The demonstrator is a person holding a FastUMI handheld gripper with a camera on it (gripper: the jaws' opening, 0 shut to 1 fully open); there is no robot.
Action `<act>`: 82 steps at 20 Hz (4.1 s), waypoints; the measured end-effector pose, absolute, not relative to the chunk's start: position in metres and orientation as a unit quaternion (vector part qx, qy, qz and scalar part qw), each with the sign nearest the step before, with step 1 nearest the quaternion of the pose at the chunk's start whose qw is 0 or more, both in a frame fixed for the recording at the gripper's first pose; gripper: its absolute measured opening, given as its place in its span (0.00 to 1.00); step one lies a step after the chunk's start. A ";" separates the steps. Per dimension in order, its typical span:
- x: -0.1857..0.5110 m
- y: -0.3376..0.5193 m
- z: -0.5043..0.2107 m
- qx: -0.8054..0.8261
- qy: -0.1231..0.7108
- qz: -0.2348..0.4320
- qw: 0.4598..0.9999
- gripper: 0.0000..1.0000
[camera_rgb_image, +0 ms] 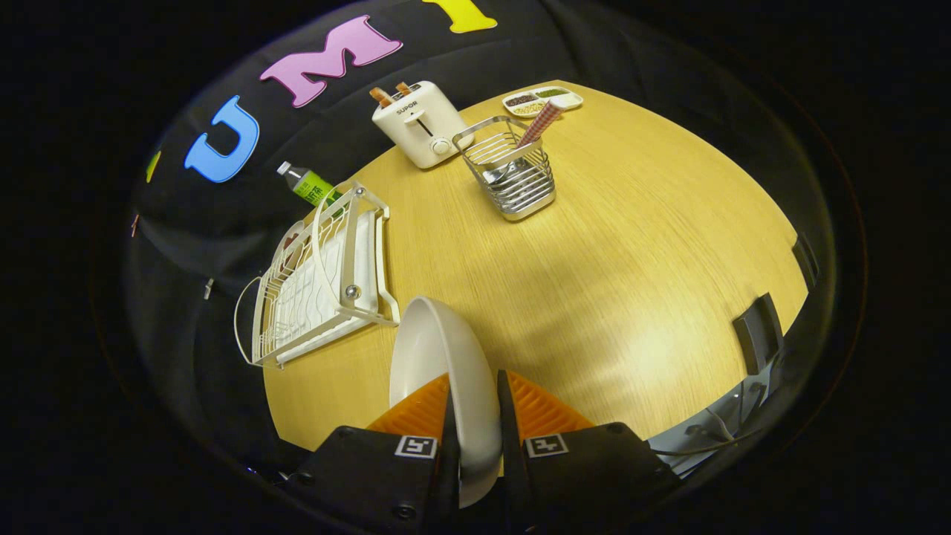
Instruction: Take the plate from the dish rack, then take the spoon from the basket and place it into the plate.
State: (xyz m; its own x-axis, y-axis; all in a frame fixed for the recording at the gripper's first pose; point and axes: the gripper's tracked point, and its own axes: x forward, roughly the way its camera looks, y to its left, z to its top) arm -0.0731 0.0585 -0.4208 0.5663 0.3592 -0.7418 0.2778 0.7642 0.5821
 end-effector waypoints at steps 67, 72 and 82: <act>0.056 -0.065 -0.340 0.104 0.356 0.082 0.925 0.10; 0.031 -0.054 -0.292 0.122 0.322 0.094 0.934 0.10; -0.064 0.009 -0.244 0.175 0.305 0.152 0.924 0.10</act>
State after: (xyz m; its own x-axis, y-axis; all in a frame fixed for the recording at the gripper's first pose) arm -0.0640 0.0094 -0.2435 0.7677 0.3873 -0.5104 -0.1734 0.8925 0.4165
